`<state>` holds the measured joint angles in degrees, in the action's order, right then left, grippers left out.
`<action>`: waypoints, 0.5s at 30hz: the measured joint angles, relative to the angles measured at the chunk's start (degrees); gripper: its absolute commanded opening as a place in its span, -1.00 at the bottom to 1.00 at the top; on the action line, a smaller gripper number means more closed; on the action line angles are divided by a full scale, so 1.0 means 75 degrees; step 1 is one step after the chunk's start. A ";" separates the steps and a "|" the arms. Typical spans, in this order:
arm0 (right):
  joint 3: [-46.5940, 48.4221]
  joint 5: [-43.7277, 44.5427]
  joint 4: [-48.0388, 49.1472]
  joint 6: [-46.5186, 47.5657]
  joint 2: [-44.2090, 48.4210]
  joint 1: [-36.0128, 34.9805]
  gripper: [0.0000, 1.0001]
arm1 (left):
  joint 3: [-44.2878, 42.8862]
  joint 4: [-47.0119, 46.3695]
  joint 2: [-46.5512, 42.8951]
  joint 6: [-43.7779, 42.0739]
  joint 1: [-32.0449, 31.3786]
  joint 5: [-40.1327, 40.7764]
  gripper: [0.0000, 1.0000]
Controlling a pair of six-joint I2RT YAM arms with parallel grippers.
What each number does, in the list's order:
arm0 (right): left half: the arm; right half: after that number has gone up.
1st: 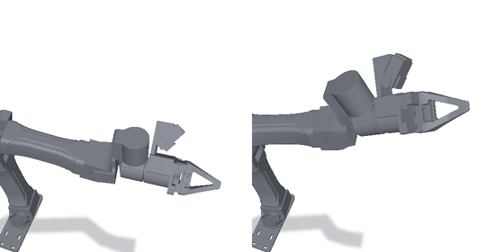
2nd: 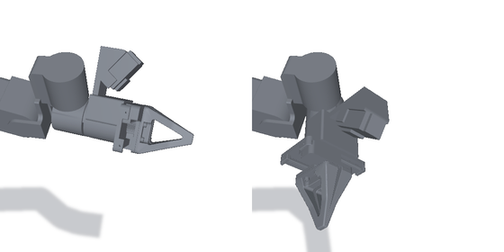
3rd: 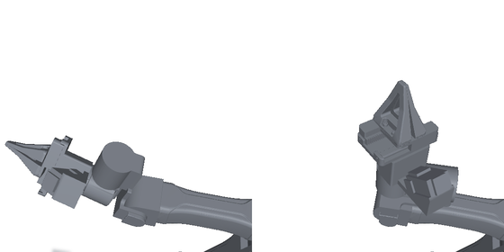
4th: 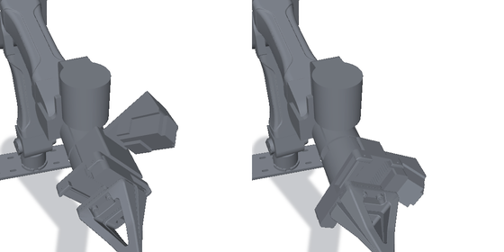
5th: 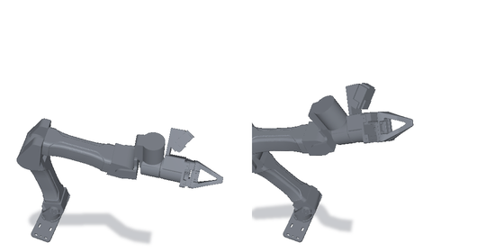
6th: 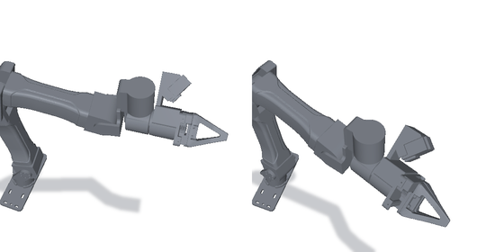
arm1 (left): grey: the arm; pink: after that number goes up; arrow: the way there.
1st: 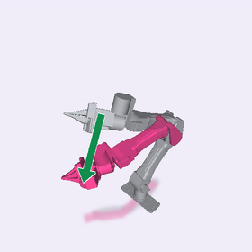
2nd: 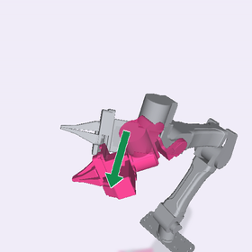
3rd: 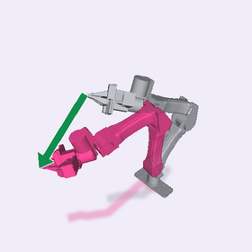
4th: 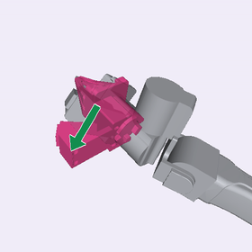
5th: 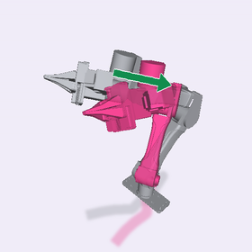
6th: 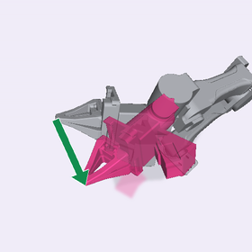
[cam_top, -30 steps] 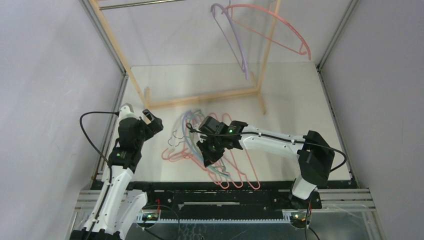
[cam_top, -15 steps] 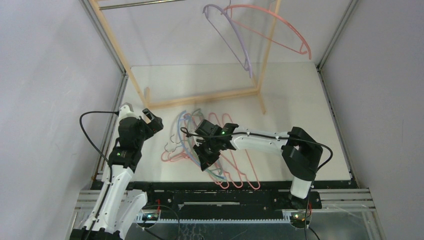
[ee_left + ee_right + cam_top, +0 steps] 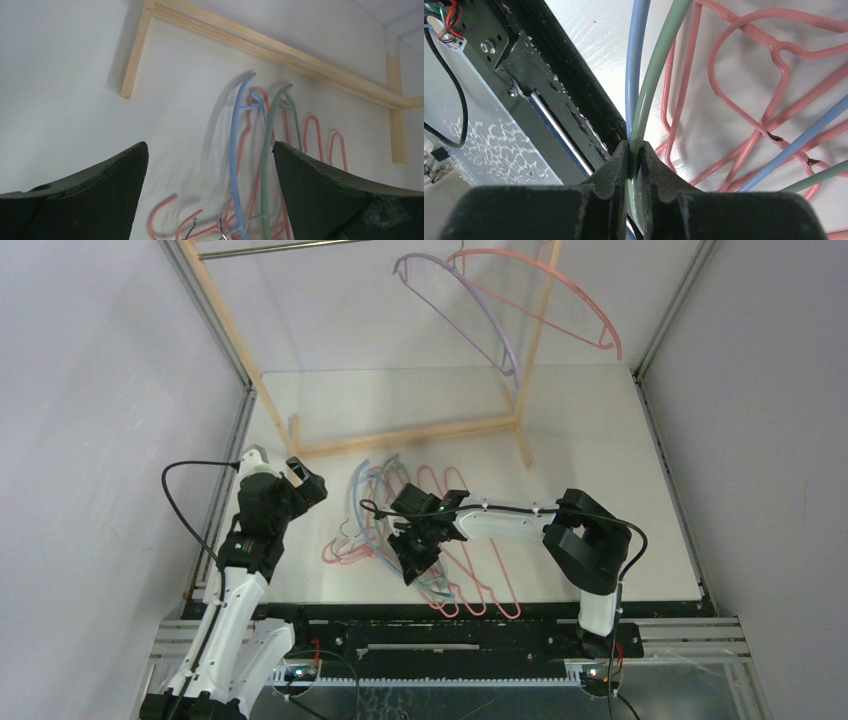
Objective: Organize the hangers
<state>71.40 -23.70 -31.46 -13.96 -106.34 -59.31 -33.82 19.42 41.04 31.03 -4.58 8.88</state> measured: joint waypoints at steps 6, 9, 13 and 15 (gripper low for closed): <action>0.0000 -0.0122 0.0055 0.0000 -0.0064 0.0044 -0.54 | 0.0000 0.0000 0.0029 0.0000 0.0003 0.0000 0.99; 0.0000 -0.0259 0.0082 -0.0003 -0.0117 0.0102 -0.52 | -0.0003 0.0000 0.0029 0.0000 0.0015 0.0000 0.99; 0.0000 -0.0306 0.0122 0.0000 -0.0245 0.0149 -0.49 | -0.0003 0.0000 0.0026 0.0000 0.0015 0.0003 0.99; 0.0000 -0.0271 0.0134 0.0000 -0.0274 0.0146 -0.58 | 0.0000 0.0003 0.0020 -0.0003 0.0015 0.0003 0.99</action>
<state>71.40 -25.74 -30.46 -13.96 -108.40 -58.22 -33.82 19.44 41.19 31.00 -4.47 8.91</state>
